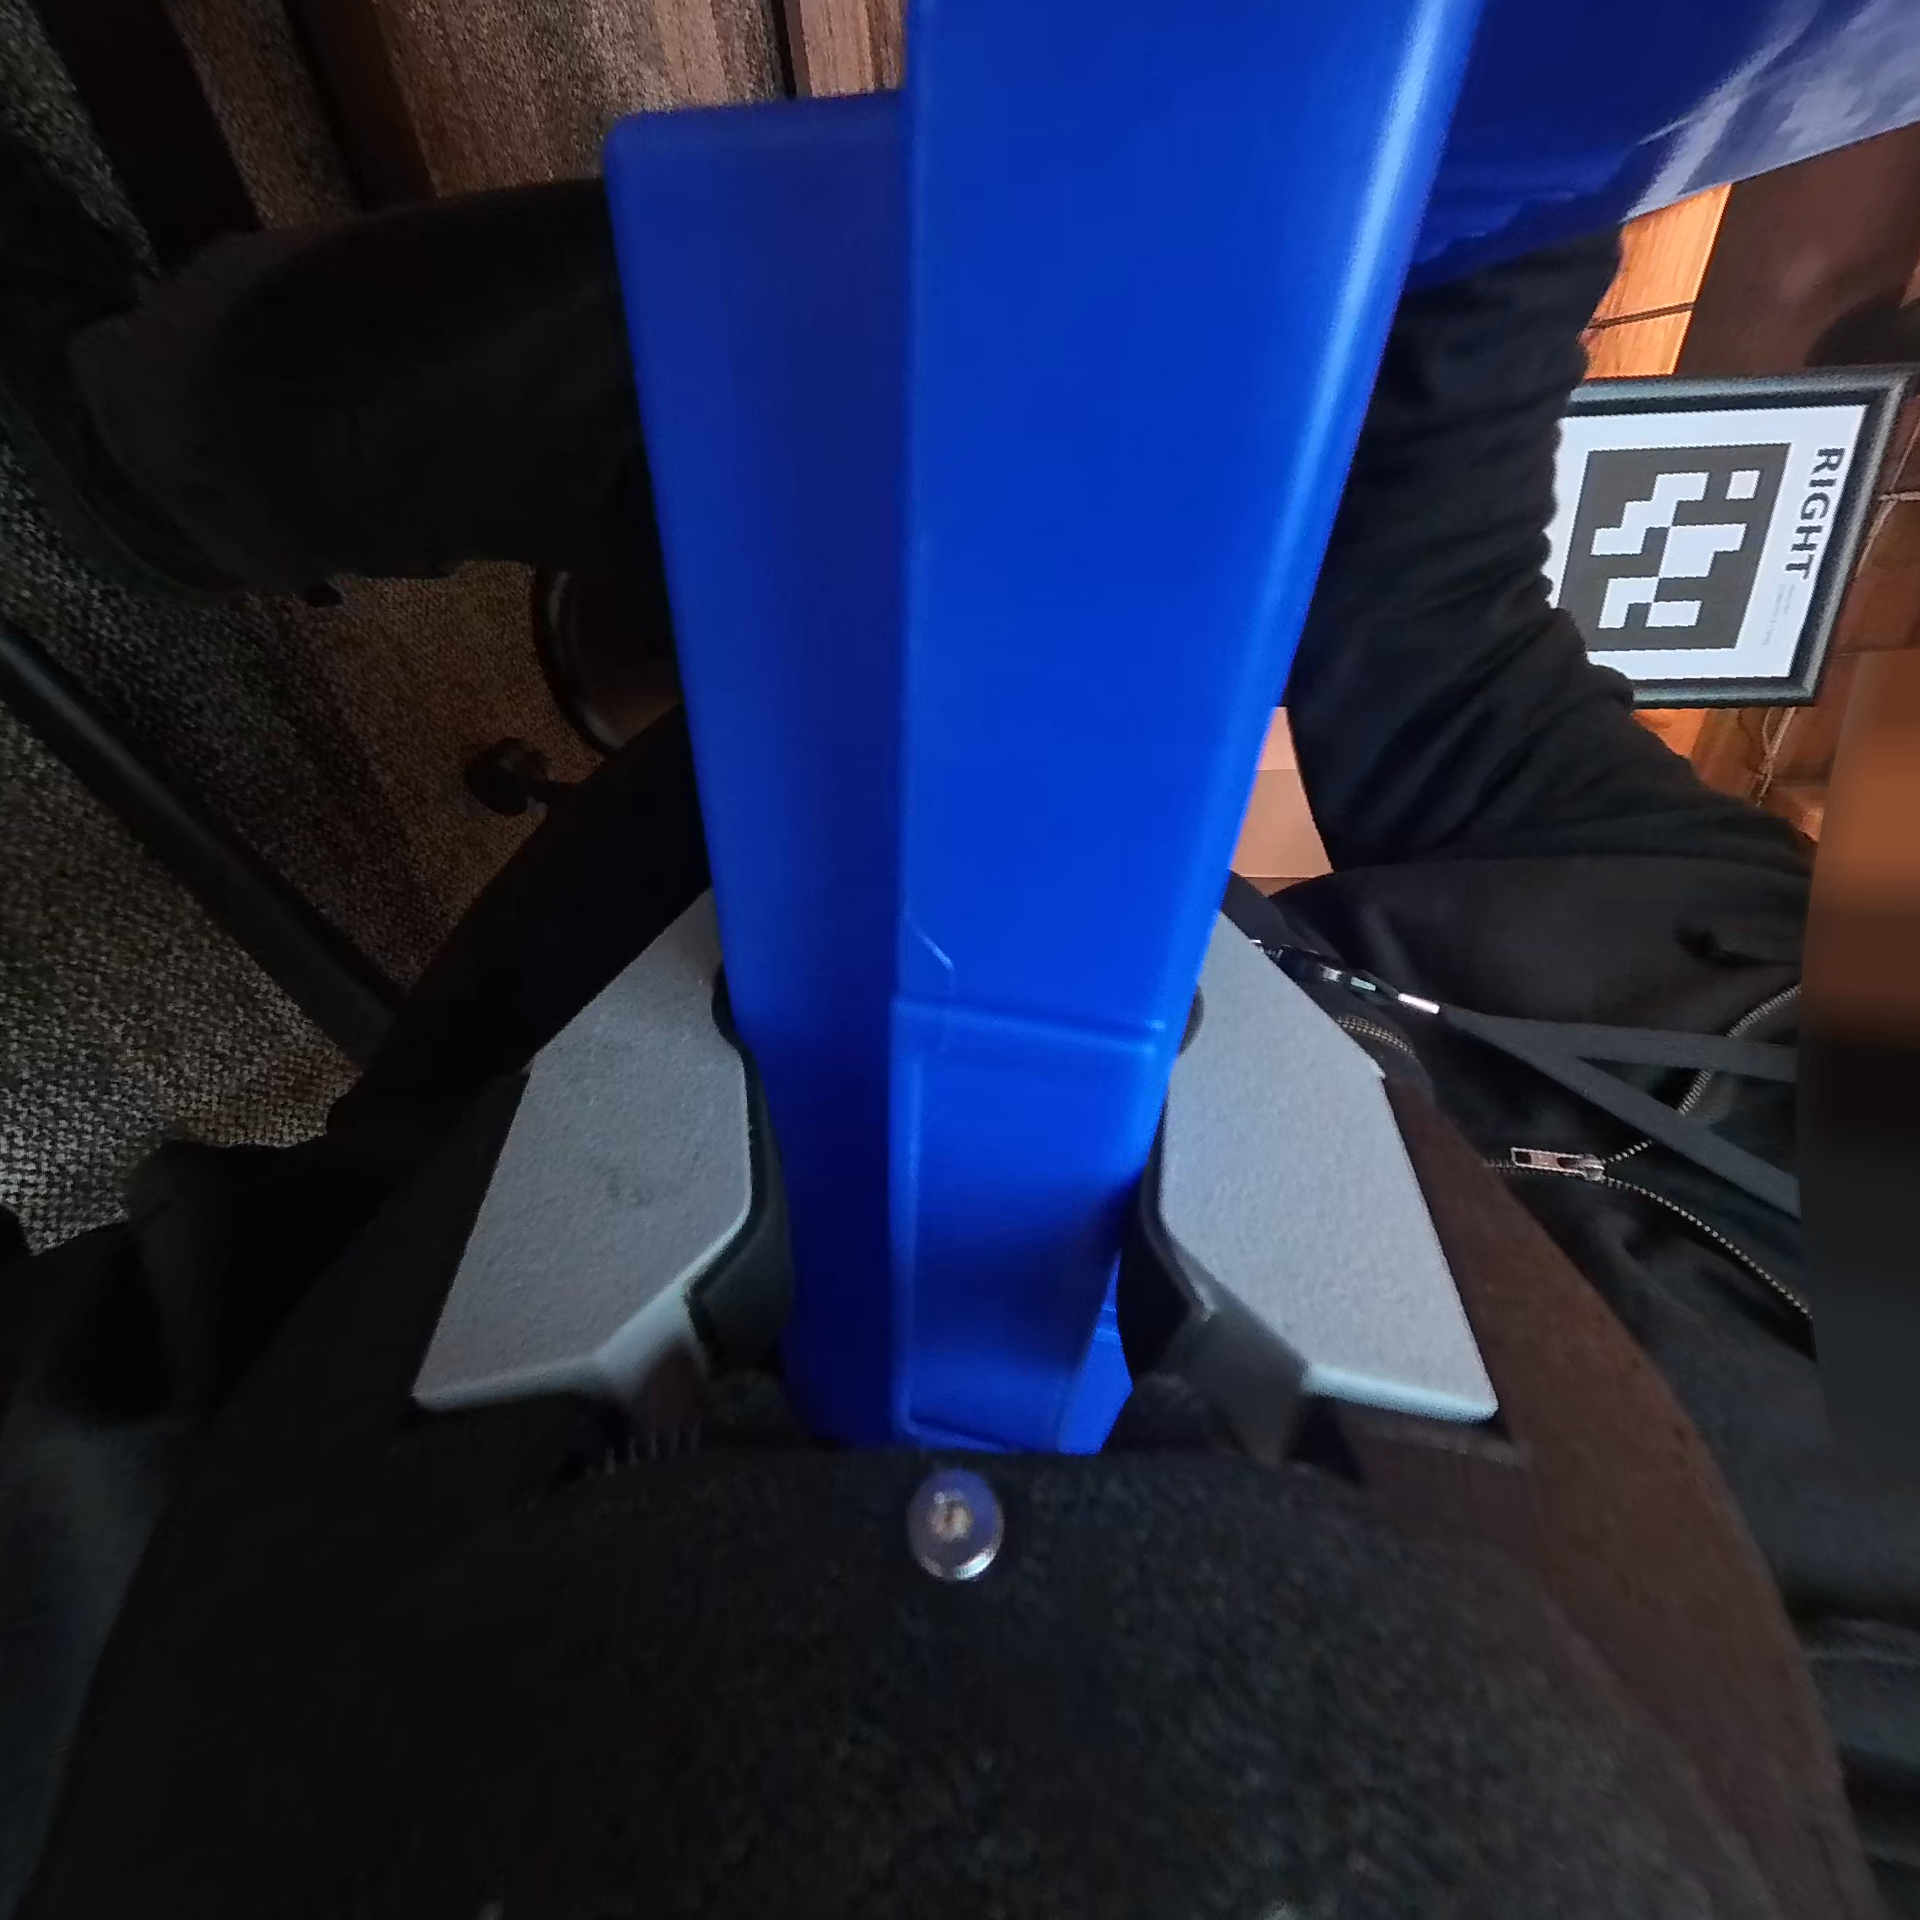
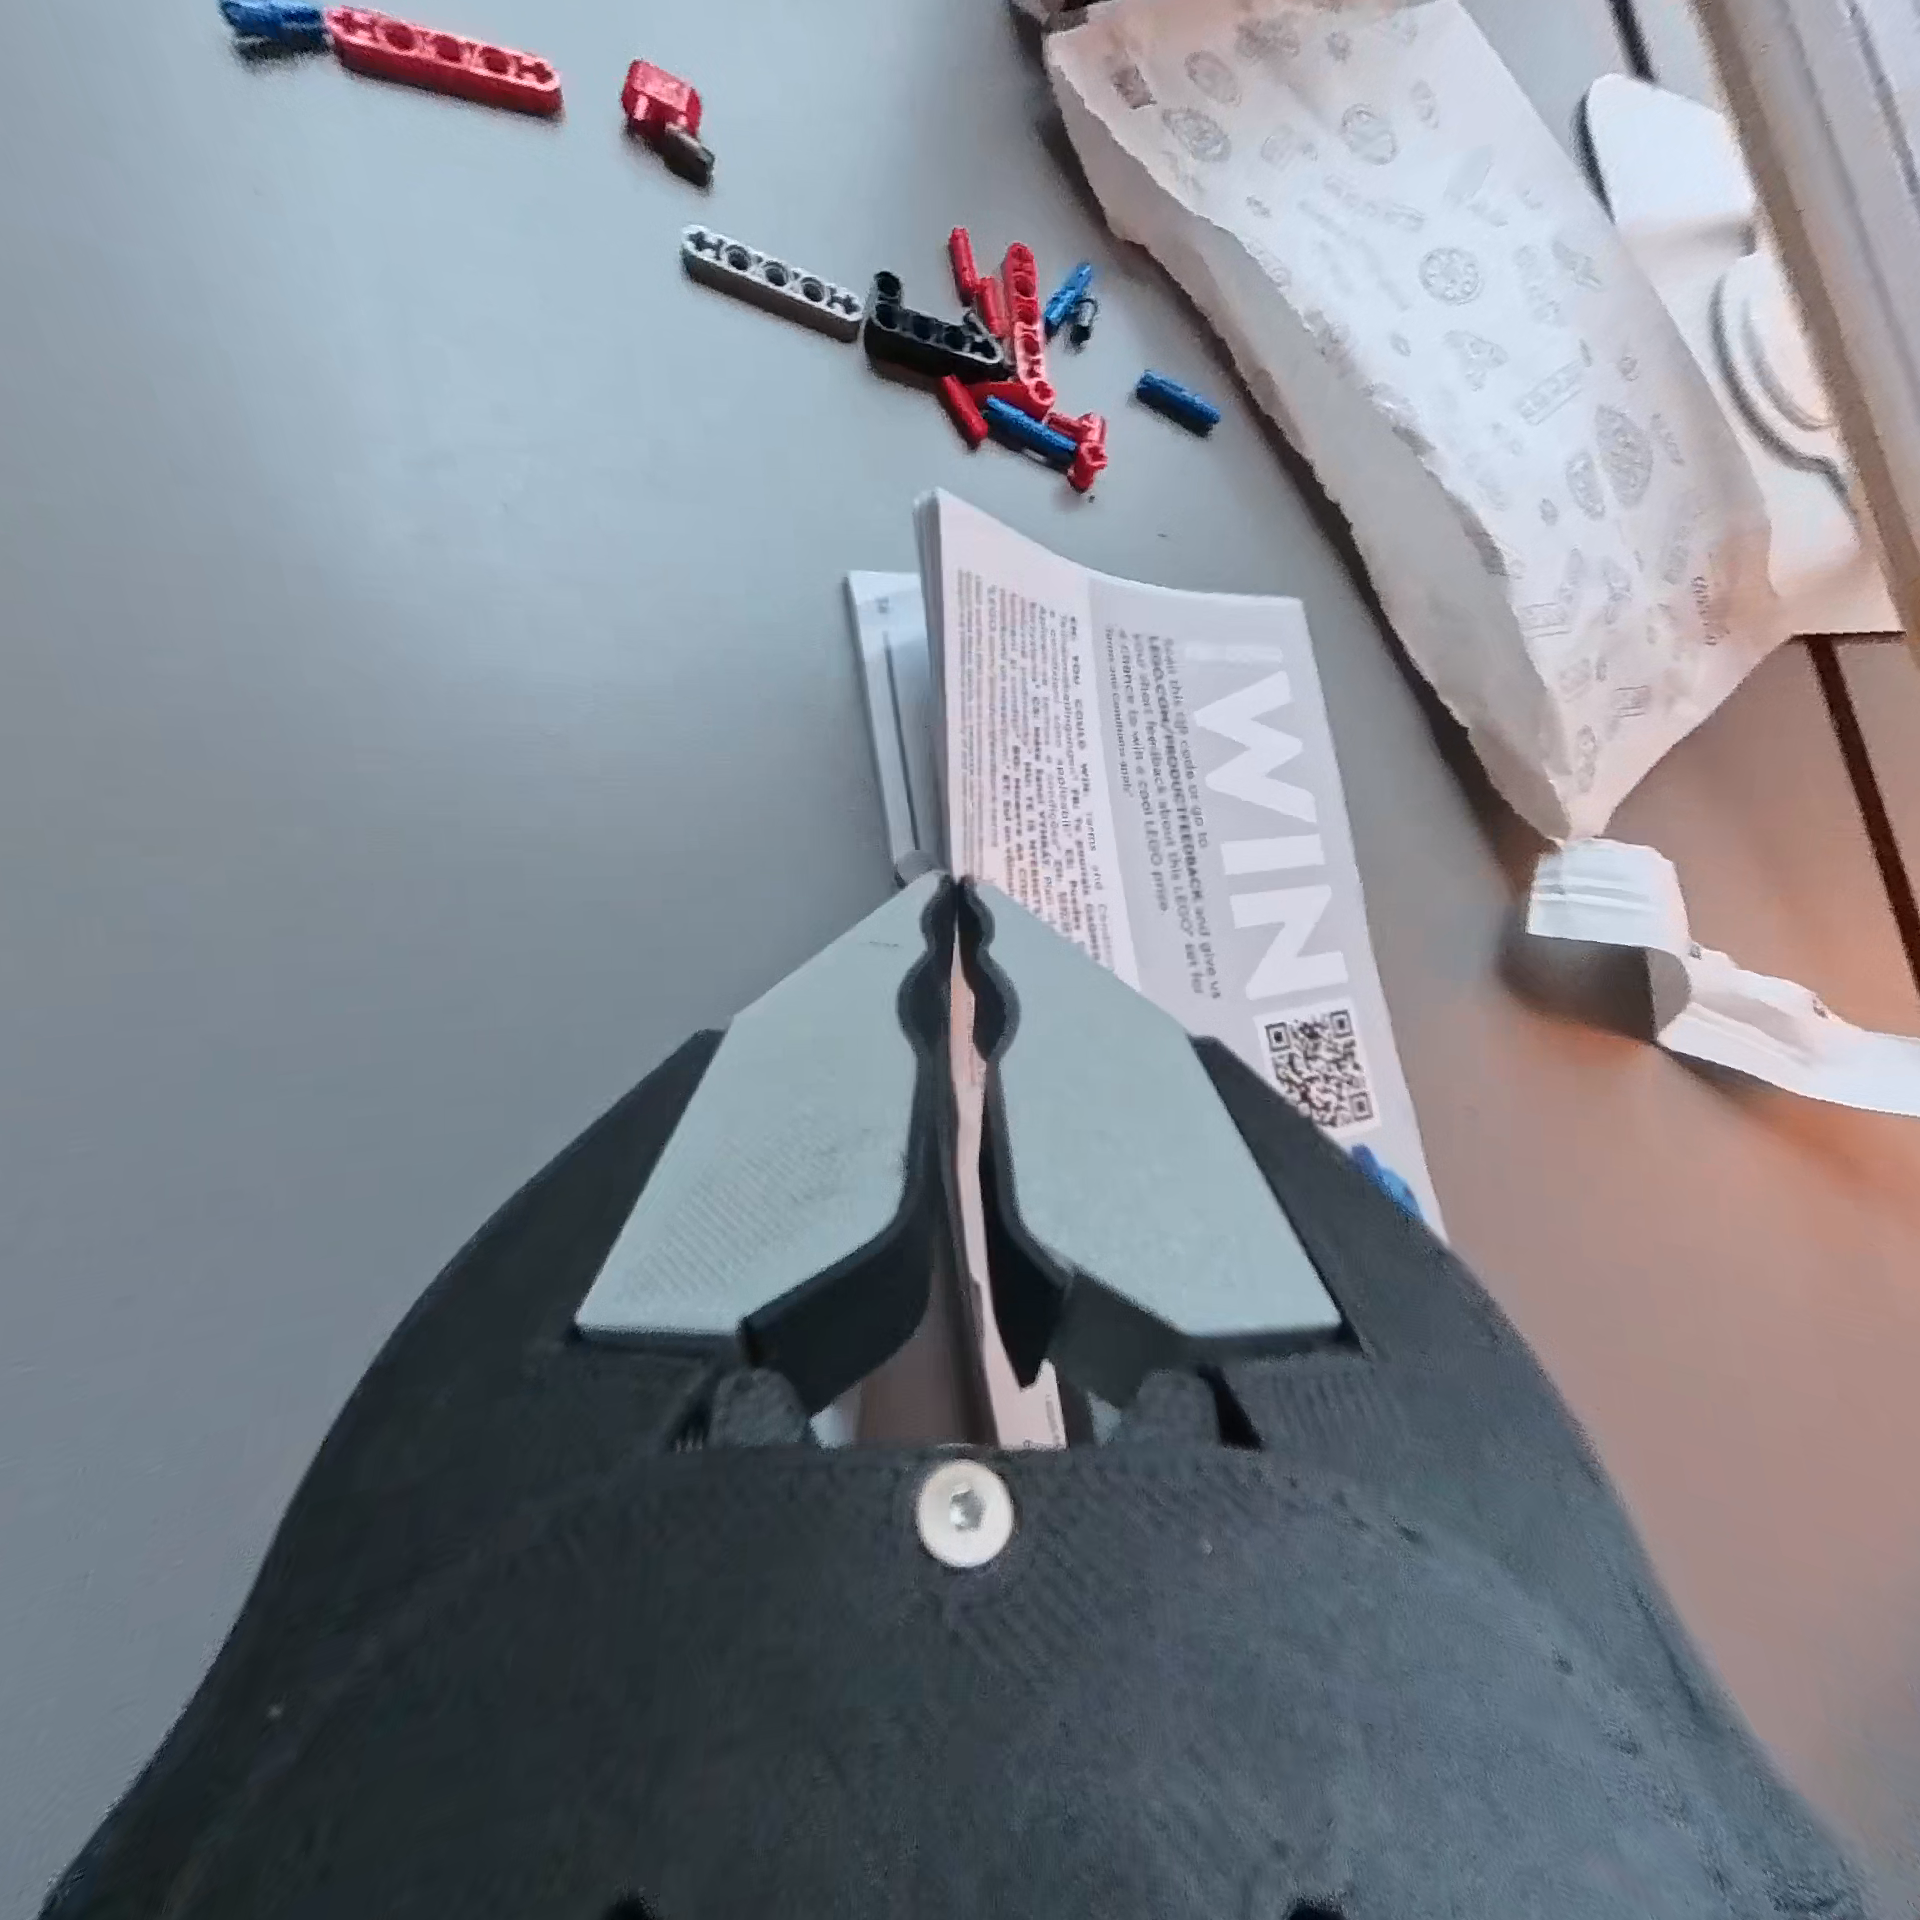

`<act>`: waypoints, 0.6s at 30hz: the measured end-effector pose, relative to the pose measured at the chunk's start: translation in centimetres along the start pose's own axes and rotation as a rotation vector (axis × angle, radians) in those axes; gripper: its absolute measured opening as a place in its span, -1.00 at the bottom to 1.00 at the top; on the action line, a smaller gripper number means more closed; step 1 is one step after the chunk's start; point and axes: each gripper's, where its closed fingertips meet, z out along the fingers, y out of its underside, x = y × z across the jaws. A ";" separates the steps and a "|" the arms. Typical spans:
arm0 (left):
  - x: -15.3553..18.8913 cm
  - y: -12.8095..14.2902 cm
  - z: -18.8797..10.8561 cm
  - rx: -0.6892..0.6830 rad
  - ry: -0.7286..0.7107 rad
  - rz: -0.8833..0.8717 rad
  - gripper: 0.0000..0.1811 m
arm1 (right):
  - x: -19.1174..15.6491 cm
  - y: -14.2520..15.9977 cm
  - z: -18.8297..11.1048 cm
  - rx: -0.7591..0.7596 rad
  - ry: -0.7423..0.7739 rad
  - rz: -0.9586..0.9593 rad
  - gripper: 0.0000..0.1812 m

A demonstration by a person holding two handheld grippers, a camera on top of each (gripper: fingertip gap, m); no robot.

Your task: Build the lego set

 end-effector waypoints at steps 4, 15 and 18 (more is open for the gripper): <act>0.0 0.0 0.0 0.001 0.000 0.001 -0.16 | 2.8 -0.9 -1.4 0.043 0.174 0.058 -1.00; 0.2 0.1 -0.1 0.003 0.007 0.010 -0.16 | 10.8 10.4 -14.8 0.521 0.644 1.063 -1.00; 0.3 0.2 0.0 -0.004 0.006 0.014 -0.16 | 11.0 13.4 -17.5 0.577 0.724 1.170 -1.00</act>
